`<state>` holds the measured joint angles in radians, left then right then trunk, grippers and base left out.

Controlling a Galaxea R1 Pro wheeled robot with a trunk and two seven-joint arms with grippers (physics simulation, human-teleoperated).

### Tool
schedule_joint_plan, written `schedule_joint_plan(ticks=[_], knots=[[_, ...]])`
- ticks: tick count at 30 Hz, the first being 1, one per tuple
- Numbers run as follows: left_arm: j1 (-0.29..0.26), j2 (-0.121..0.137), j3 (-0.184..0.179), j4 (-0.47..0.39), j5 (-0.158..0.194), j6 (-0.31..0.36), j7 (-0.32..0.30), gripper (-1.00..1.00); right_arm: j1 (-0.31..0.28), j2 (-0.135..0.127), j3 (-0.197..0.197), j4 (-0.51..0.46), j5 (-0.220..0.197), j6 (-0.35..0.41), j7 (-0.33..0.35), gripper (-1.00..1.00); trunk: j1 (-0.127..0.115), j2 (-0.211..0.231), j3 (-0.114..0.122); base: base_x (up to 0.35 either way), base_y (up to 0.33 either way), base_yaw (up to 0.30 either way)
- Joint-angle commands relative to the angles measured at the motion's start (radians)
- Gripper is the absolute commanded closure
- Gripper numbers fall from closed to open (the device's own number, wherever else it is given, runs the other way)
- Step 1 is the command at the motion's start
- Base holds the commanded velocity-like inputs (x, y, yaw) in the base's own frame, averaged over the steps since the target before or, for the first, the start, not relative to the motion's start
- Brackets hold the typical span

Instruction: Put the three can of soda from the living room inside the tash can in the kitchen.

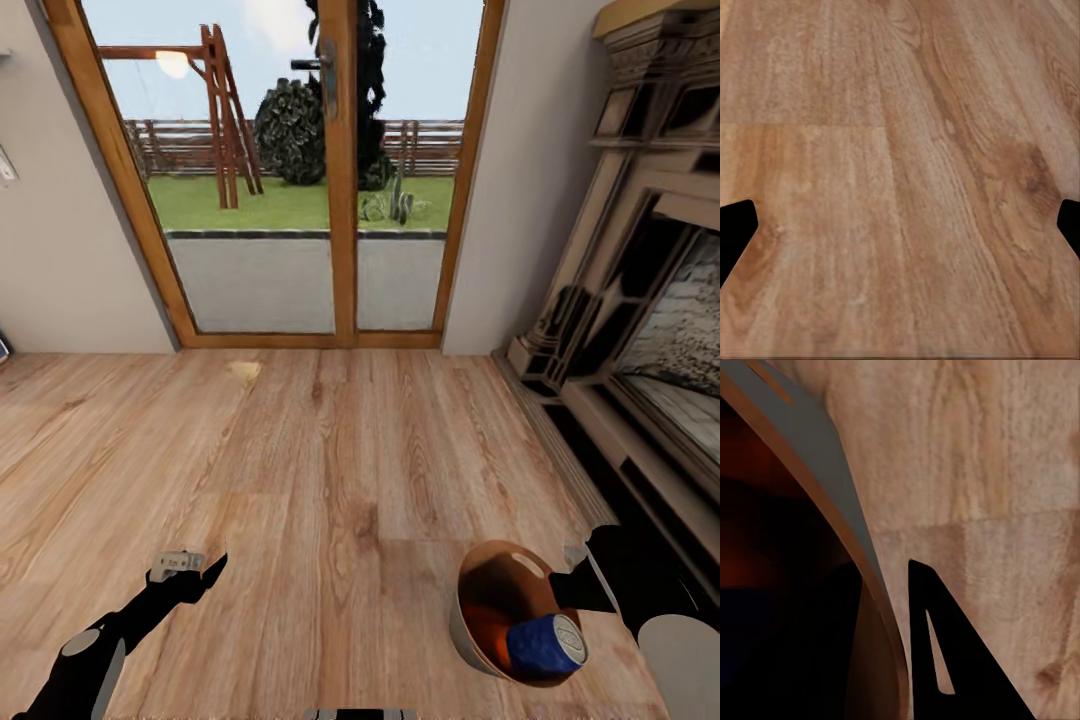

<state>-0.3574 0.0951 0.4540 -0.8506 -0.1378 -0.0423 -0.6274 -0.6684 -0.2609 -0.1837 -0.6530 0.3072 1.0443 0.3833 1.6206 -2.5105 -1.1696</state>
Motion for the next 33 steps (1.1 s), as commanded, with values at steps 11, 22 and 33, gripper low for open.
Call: schedule_joint_plan(ticks=[11,22,33], knots=[[0.000,0.000,0.000,0.008,0.000,-0.006,0.000,-1.00,0.000,0.003,0.000,0.000,-0.020,0.003,0.002,1.00,0.005,-0.003,-0.043,0.000,0.000,0.000],[0.000,0.000,0.000,0.009,-0.002,-0.007,0.000,-1.00,0.000,0.002,0.000,0.000,-0.021,0.003,0.002,1.00,0.009,-0.005,-0.081,0.000,0.000,0.000],[0.000,0.000,0.000,0.014,-0.003,-0.007,0.000,-1.00,0.000,0.003,0.001,0.000,-0.020,0.003,0.003,1.00,0.009,-0.005,-0.081,0.000,0.000,0.000]])
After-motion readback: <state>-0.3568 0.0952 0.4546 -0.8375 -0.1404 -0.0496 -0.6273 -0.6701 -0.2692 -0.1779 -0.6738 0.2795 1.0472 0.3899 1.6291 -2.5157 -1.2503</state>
